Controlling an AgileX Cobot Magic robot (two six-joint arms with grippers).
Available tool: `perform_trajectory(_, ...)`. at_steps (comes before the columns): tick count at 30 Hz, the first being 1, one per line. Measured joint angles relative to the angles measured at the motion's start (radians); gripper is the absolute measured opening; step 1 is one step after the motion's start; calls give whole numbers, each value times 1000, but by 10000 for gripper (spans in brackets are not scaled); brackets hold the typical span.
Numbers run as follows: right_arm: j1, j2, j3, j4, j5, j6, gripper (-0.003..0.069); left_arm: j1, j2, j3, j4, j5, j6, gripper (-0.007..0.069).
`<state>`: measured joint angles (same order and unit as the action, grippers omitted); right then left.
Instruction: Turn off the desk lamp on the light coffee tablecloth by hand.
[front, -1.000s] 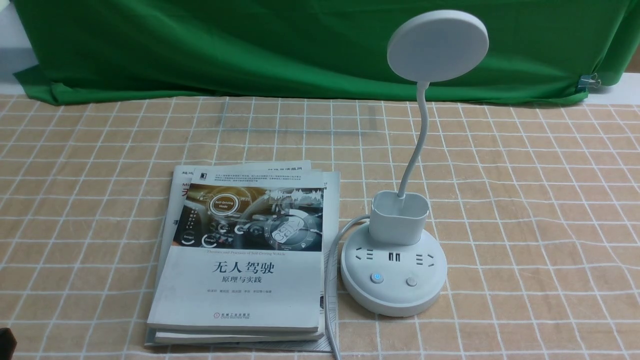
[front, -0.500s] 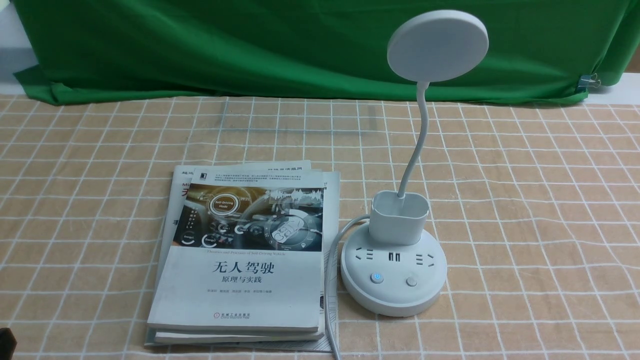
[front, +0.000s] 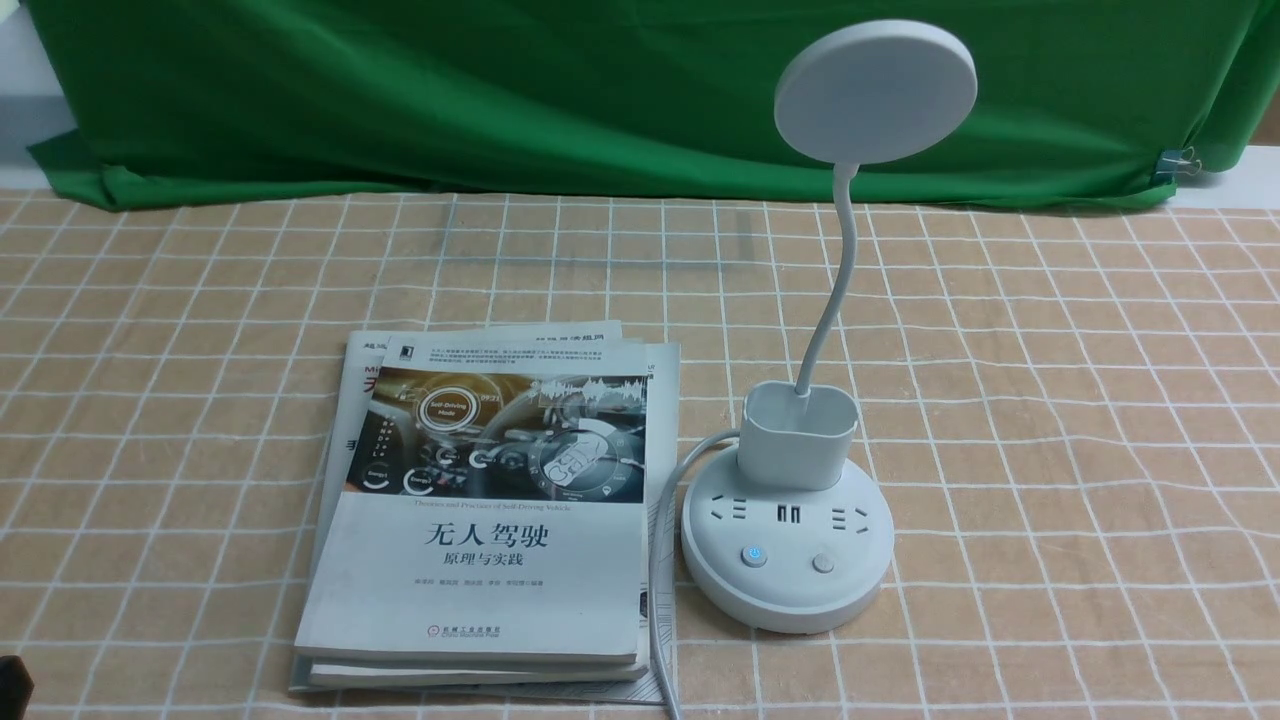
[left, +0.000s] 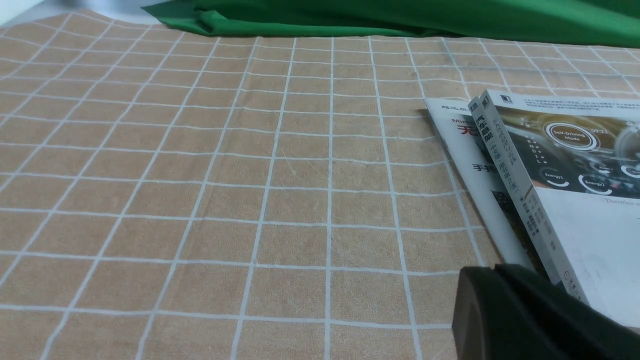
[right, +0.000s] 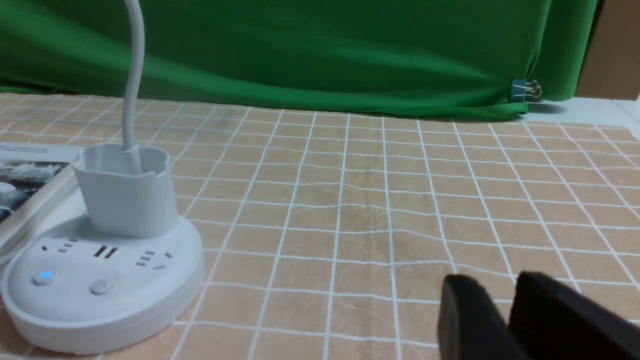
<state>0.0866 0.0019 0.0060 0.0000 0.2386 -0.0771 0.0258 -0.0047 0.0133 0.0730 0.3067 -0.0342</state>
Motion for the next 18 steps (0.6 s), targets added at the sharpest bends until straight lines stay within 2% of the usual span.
perform_trajectory(18,0,0,0,0,0,0,206,0,0,0,0,0,0,4)
